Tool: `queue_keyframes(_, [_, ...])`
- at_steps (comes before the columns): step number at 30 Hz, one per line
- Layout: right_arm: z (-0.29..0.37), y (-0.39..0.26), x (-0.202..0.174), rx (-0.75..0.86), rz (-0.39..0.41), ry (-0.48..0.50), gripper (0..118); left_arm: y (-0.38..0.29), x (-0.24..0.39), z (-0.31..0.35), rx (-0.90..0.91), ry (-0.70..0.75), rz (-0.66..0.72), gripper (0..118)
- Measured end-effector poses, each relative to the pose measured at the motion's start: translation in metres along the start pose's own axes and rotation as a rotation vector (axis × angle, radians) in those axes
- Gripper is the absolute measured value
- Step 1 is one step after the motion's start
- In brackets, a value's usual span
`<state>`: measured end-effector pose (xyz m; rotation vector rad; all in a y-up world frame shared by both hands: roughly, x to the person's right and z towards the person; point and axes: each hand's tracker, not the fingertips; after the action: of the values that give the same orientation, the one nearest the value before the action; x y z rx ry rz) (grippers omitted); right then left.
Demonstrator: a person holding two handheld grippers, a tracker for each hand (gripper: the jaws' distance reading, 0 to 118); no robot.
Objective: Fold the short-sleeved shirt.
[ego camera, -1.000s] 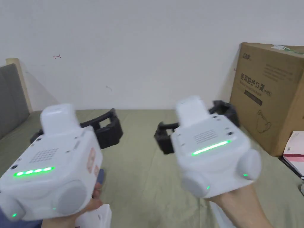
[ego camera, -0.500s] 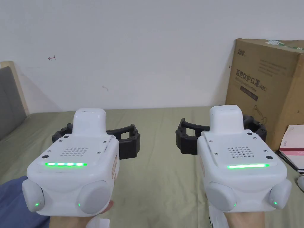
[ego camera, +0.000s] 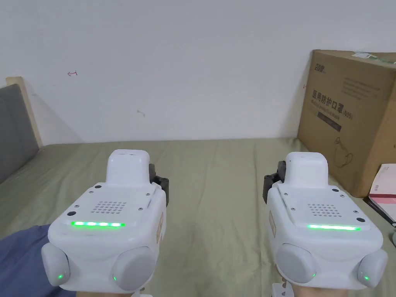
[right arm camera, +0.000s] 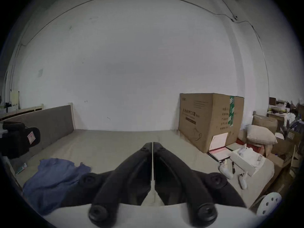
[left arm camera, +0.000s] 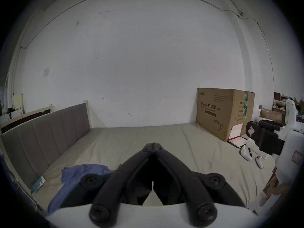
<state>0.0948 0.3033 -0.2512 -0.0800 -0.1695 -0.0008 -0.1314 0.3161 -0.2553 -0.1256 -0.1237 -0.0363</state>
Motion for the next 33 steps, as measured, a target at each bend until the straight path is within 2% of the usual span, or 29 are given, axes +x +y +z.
queue_keyframes(4, [-0.002, 0.006, -0.006, -0.008, -0.014, 0.041, 2, 0.003, -0.003, 0.001, 0.007, 0.019, -0.020, 0])
queue_keyframes(7, [-0.007, 0.013, -0.025, -0.006, 0.005, 0.104, 2, 0.008, -0.023, 0.008, 0.003, 0.047, 0.006, 0])
queue_keyframes(13, [-0.009, 0.015, -0.105, -0.023, 0.029, 0.351, 2, 0.006, -0.091, 0.044, -0.019, 0.260, -0.013, 0])
queue_keyframes(17, [0.000, 0.008, -0.160, -0.034, 0.063, 0.488, 2, -0.002, -0.139, 0.073, -0.054, 0.384, 0.046, 0])
queue_keyframes(22, [0.007, -0.004, -0.198, -0.072, 0.060, 0.585, 2, -0.016, -0.174, 0.087, -0.115, 0.477, 0.052, 0])
queue_keyframes(26, [0.003, -0.015, -0.204, -0.100, 0.084, 0.588, 2, -0.036, -0.195, 0.064, -0.206, 0.480, 0.119, 0])
queue_keyframes(27, [0.000, -0.017, -0.204, -0.110, 0.085, 0.589, 2, -0.044, -0.200, 0.055, -0.227, 0.501, 0.143, 5])
queue_keyframes(29, [-0.007, -0.023, -0.201, -0.138, 0.086, 0.583, 2, -0.067, -0.211, 0.024, -0.330, 0.487, 0.201, 33])
queue_keyframes(31, [-0.014, -0.030, -0.195, -0.156, 0.082, 0.566, 2, -0.094, -0.221, -0.006, -0.434, 0.440, 0.260, 48])
queue_keyframes(32, [-0.020, -0.034, -0.193, -0.170, 0.082, 0.557, 2, -0.109, -0.224, -0.022, -0.490, 0.410, 0.291, 85])
queue_keyframes(33, [-0.025, -0.037, -0.192, -0.180, 0.081, 0.552, 2, -0.122, -0.226, -0.036, -0.546, 0.391, 0.309, 104])
